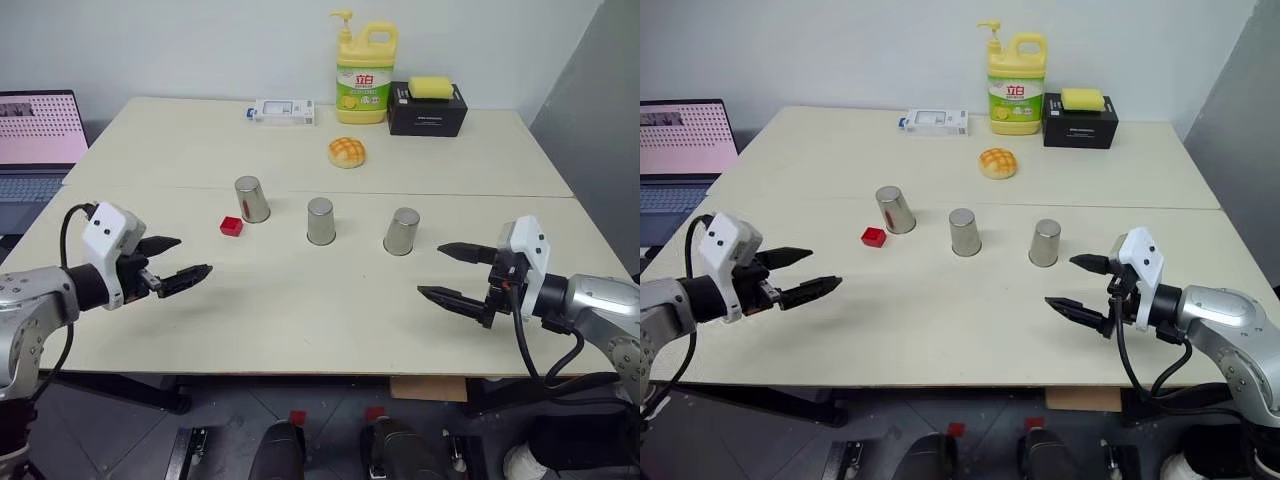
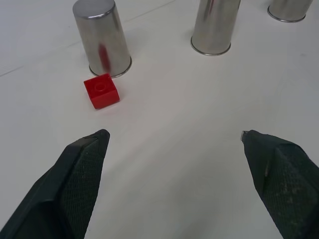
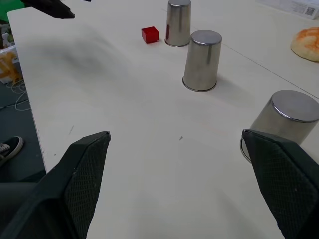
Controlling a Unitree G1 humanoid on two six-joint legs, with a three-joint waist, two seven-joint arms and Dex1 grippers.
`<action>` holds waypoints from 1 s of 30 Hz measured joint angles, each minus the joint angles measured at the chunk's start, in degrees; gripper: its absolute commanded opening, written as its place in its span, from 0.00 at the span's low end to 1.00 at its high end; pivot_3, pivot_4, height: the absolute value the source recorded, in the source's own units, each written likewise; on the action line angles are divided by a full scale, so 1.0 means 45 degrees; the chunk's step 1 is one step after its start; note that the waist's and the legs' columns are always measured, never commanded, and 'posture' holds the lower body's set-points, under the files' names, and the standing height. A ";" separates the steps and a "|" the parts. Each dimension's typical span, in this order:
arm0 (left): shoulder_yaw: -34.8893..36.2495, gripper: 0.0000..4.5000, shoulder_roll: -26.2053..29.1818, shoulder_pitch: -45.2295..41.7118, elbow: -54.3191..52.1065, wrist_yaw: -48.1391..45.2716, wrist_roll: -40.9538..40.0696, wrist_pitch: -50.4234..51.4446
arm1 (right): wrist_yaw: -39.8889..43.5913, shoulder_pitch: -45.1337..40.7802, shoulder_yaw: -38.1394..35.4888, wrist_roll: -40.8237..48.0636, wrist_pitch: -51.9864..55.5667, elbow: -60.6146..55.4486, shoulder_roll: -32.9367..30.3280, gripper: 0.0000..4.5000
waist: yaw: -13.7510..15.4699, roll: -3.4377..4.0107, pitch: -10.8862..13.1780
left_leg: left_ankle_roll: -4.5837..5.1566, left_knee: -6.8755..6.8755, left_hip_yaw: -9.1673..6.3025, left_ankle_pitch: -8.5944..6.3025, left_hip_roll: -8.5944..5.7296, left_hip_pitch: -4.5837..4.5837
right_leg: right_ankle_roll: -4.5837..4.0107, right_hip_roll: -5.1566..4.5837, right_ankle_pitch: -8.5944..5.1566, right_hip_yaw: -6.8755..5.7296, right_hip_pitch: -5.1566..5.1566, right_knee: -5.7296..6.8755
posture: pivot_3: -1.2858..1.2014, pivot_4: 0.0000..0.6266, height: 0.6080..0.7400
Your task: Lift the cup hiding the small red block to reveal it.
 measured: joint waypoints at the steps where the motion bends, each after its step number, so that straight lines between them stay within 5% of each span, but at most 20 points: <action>1: 0.0000 1.00 0.0000 0.0000 0.0000 -0.0012 -0.0004 0.0005 | 0.0000 0.0000 0.0000 -0.0001 0.0000 0.0002 0.0000 1.00 | -0.0001 0.0000 0.0000 | 0.0000 -0.0001 0.0000 0.0000 0.0000 0.0000 | 0.0000 0.0000 0.0000 0.0000 0.0000 0.0000 | 0.52 0.24 1.00; 30: -0.0639 1.00 0.0137 -0.0360 -0.0184 -0.0388 0.0024 -0.0015 | 0.0087 0.0419 -0.0317 -0.0090 -0.0406 0.0030 -0.0038 1.00 | 0.0000 0.0000 0.0000 | 0.0000 0.0000 -0.0001 0.0000 -0.0002 0.0000 | 0.0000 0.0000 0.0000 0.0000 0.0000 0.0000 | 0.52 0.24 1.00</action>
